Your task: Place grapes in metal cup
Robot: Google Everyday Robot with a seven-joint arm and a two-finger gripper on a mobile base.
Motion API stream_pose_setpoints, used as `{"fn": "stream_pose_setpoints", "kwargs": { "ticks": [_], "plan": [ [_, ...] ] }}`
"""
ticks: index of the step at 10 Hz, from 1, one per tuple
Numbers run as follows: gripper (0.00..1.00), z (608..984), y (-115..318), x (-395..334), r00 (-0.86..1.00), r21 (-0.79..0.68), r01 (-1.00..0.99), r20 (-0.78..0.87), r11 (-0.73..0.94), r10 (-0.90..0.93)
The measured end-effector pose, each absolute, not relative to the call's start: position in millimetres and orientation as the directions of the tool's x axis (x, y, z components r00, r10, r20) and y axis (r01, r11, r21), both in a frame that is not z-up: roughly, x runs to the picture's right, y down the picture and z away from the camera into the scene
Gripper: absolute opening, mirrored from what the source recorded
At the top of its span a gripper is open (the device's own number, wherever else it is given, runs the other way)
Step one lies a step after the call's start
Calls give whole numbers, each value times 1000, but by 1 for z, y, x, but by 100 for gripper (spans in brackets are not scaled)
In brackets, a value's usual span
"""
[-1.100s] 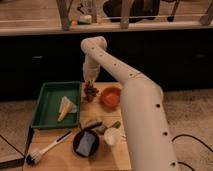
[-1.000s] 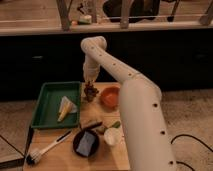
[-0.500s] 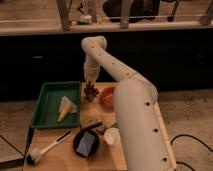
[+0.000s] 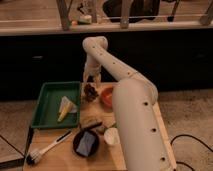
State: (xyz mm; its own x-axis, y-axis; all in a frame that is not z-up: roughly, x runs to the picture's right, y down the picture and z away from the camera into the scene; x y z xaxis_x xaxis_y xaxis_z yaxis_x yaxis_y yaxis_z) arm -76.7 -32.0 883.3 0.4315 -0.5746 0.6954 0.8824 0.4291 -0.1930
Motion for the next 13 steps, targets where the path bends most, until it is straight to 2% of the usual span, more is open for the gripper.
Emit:
{"fn": "stream_pose_setpoints", "kwargs": {
  "ticks": [13],
  "plan": [
    [80, 884, -30, -71, 413, -173, 886, 718, 430, -561]
  ]
}}
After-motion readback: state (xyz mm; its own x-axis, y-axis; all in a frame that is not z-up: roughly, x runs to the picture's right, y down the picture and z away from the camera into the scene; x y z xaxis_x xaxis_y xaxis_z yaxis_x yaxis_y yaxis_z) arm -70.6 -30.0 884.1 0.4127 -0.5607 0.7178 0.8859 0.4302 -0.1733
